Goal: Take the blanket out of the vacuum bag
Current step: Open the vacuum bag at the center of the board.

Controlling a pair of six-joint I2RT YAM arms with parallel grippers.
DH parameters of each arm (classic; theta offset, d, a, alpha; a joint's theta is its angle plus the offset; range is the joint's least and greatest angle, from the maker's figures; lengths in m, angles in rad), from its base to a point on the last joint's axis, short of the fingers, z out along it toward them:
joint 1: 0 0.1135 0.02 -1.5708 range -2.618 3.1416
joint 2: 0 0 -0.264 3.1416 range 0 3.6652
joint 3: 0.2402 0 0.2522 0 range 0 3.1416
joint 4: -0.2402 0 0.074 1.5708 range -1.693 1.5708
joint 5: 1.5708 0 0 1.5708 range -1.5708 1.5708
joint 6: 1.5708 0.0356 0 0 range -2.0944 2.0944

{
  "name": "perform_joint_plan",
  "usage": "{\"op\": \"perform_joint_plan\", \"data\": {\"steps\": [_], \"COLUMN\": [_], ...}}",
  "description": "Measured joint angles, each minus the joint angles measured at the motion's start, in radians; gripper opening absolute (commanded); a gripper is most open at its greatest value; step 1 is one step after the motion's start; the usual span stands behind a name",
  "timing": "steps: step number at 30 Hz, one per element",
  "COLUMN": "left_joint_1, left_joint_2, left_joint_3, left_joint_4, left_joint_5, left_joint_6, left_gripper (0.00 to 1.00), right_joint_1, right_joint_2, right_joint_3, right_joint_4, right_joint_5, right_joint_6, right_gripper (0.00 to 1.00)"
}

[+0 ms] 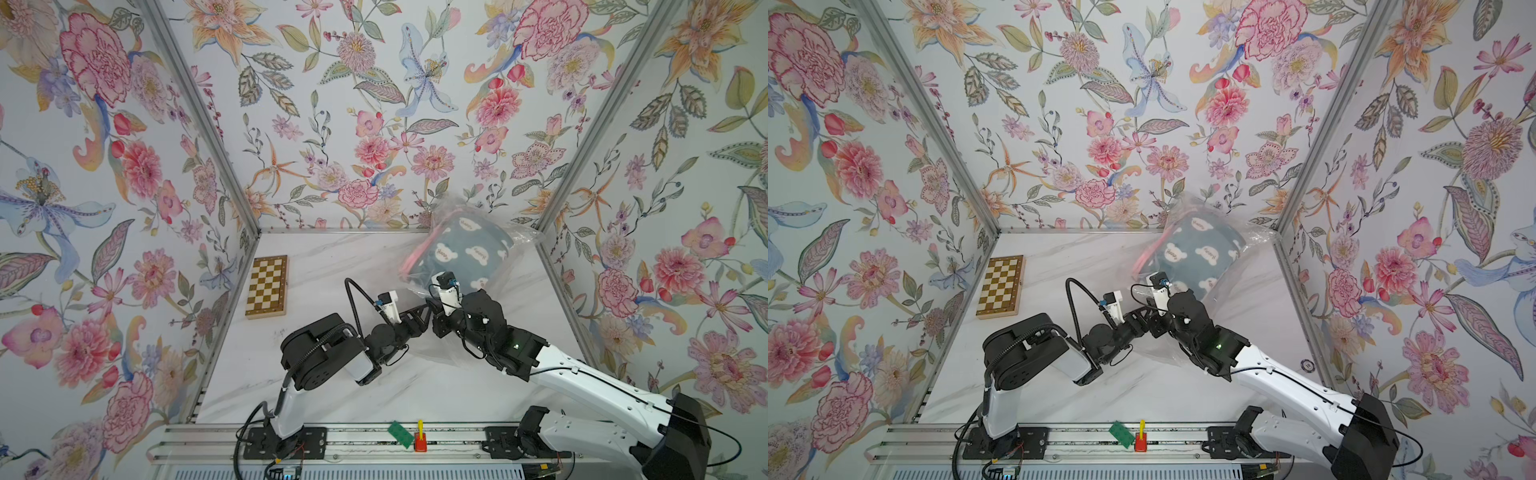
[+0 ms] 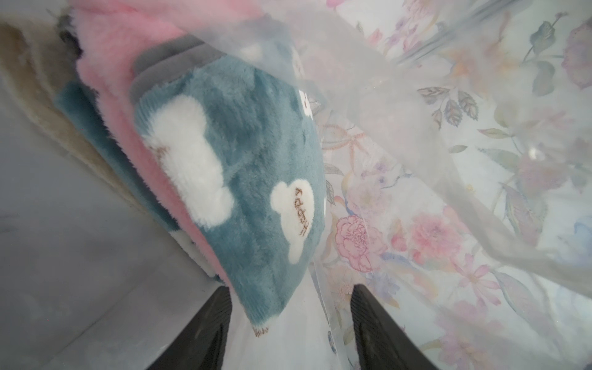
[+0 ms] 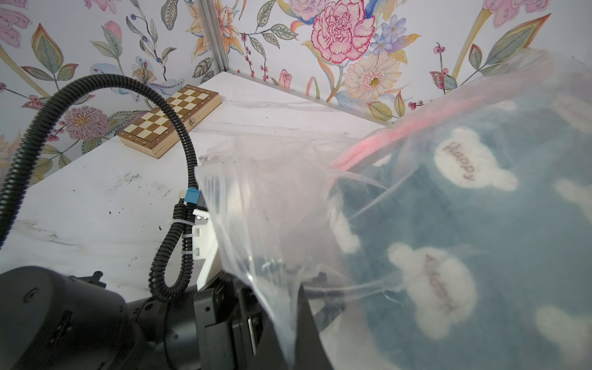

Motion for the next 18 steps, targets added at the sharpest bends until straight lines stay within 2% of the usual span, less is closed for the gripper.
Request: {"op": "perform_joint_plan", "data": {"steps": [18], "left_joint_1": [0.033], "left_joint_2": [0.042], "left_joint_3": [0.108], "left_joint_4": [-0.170], "left_joint_5": [0.018], "left_joint_6": [-0.069], "left_gripper": [0.64], "right_joint_1": [0.000], "right_joint_2": [0.000], "right_joint_3": [-0.018], "right_joint_4": [0.022], "right_joint_5": [-0.013], "right_joint_6": [0.023], "right_gripper": [0.00]}}
